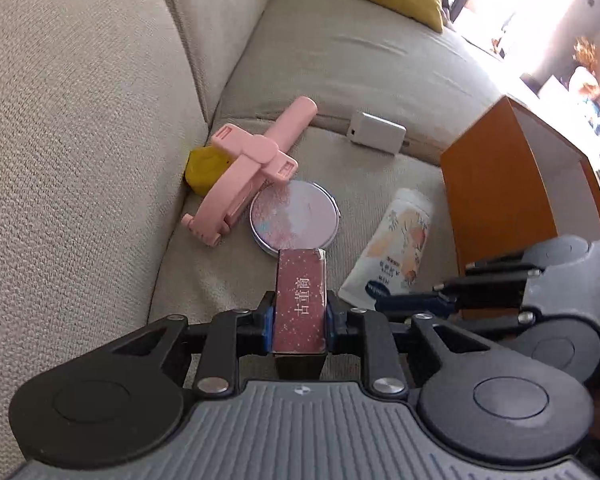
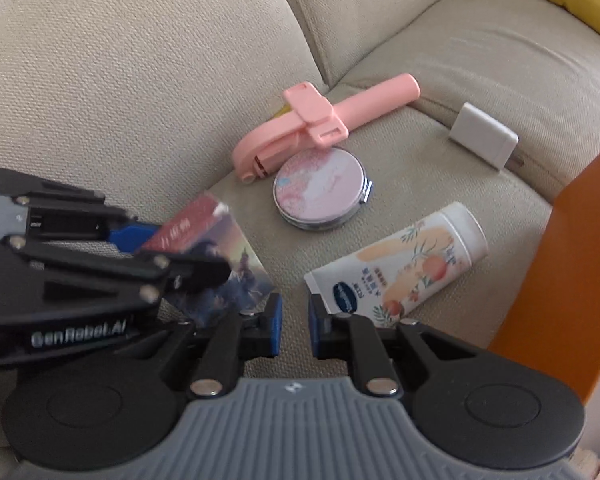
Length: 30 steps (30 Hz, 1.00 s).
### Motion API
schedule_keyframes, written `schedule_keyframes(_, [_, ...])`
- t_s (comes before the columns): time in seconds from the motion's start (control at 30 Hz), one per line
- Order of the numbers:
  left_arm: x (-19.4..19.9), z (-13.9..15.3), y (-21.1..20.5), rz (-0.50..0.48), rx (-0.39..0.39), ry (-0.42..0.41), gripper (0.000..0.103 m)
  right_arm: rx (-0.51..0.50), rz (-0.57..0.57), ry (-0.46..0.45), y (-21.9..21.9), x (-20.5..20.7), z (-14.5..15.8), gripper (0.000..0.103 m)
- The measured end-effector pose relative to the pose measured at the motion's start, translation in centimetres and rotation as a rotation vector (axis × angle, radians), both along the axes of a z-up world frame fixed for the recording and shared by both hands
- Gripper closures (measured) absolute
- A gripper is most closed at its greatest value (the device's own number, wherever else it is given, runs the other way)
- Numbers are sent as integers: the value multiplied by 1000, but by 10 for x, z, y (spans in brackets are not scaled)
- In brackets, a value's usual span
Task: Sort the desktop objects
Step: 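Grasp the boxed photo-card pack with the left gripper, then lift the photo-card pack with the left gripper and reposition it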
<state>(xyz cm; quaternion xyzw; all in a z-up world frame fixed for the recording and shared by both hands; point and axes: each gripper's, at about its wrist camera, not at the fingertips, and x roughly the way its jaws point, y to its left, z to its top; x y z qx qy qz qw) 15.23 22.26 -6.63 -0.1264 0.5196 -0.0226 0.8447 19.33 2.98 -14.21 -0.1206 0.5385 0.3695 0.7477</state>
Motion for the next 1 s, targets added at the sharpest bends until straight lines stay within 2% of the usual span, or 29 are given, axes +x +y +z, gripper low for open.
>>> schedule_keyframes(0.17, [4,-16,4,91,-34,1,75,5,-21,1,6,0,-4,87])
schedule_keyframes(0.3, [-1,-25,5,154,-14,48,55,2,-23,0,8,-3,-5,87])
schedule_keyframes(0.33, [-2,-25,6,167,-10,62,54,6,-20,2,8,-4,-5,87])
schedule_keyframes(0.53, [-13,-19,17,191,-18,90,53,11,9,2,13,-11,-7,87])
schedule_keyframes(0.83, [-28,4,17,125,20,122,57,8,8,-2,9,-15,0,87])
schedule_keyframes(1.0, [-40,1,10,100,10,142,57,15,19,7,9,-20,0,87])
